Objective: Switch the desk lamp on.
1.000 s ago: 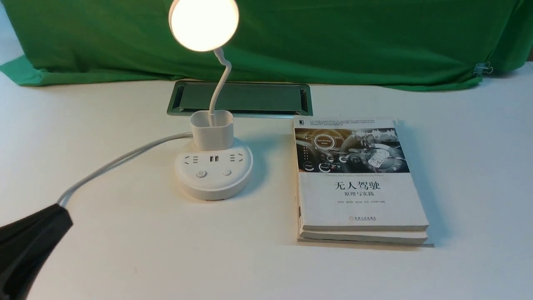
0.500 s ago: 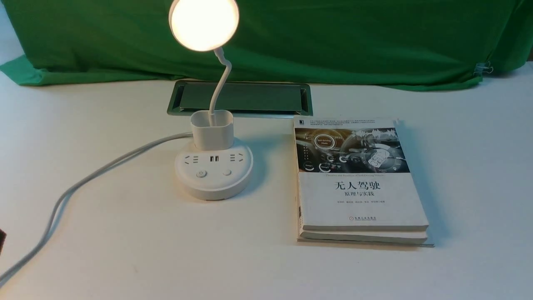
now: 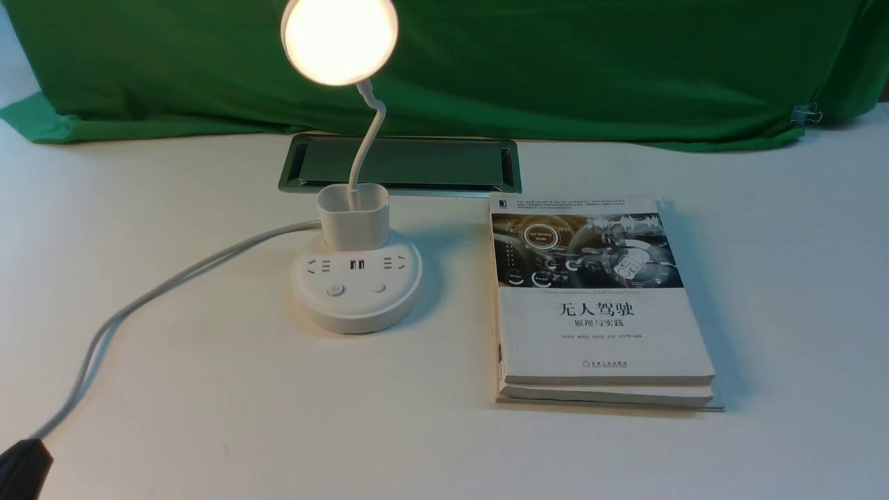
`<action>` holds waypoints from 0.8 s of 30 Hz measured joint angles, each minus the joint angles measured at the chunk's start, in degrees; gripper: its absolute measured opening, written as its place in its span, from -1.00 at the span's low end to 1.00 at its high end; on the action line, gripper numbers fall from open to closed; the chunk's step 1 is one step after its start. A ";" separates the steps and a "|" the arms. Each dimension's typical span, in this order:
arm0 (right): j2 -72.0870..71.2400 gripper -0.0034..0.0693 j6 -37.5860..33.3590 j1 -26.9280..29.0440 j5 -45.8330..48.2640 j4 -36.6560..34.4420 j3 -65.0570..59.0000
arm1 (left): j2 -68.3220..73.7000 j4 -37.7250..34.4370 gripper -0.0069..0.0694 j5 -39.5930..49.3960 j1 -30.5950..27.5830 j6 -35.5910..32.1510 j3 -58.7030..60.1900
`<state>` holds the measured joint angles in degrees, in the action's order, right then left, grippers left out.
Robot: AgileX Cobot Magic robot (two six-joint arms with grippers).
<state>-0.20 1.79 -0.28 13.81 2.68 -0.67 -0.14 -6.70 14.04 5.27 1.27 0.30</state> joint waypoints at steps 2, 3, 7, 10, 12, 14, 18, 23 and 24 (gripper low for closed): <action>0.00 -0.25 0.00 0.00 0.00 0.00 0.00 | 0.00 0.00 -0.81 0.07 -0.05 -0.64 0.00; 0.00 -0.25 0.00 0.00 0.00 0.00 0.00 | 0.00 0.00 -0.81 0.07 -0.05 -1.27 0.00; 0.00 -0.25 0.00 0.00 0.00 0.00 0.00 | 0.00 0.00 -0.81 0.07 -0.21 -1.27 0.00; 0.00 -0.25 0.00 0.00 0.00 0.00 0.00 | 0.00 0.00 -0.81 0.07 -0.28 -1.81 0.00; 0.00 -0.25 0.00 0.00 0.00 0.00 0.00 | 0.00 0.00 -0.81 0.07 -0.28 -2.08 0.00; 0.00 -0.25 0.00 0.00 0.00 0.00 0.00 | 0.00 0.00 -0.81 0.07 -0.28 -2.33 0.00; 0.00 -0.25 0.00 0.00 0.00 0.00 0.00 | 0.00 0.00 -0.81 0.07 -0.28 -2.50 0.00; 0.00 -0.25 0.00 0.00 0.00 0.00 0.00 | 0.00 -0.04 -0.81 0.07 -0.28 -2.50 0.00; 0.00 -0.25 0.00 0.00 0.00 0.00 0.00 | 0.00 -0.04 -0.81 0.07 -0.28 -2.50 0.00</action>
<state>-0.20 1.79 -0.28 13.81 2.68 -0.67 -0.14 -6.74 14.11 4.98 -1.22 0.30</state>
